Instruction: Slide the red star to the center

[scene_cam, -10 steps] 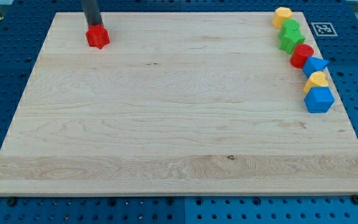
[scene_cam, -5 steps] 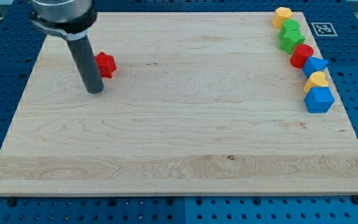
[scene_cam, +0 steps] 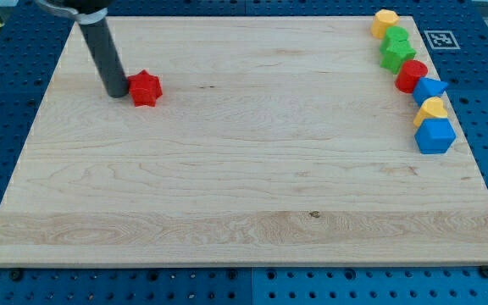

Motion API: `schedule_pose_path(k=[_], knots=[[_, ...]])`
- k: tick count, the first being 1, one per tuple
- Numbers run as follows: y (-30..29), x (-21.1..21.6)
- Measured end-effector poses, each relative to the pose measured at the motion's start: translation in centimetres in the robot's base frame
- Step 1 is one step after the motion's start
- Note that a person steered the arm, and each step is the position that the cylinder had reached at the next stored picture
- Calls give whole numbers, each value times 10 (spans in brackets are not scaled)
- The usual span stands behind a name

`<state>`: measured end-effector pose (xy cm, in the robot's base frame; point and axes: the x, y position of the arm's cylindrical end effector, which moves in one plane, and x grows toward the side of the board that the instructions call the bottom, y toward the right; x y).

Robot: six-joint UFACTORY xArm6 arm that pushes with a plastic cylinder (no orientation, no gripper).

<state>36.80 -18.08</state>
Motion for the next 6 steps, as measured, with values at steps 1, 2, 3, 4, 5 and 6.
schedule_pose_path(k=[1, 2, 3, 4, 5, 6], knots=[[18, -10], [39, -13], [57, -2], [67, 45], [84, 80], [80, 75]])
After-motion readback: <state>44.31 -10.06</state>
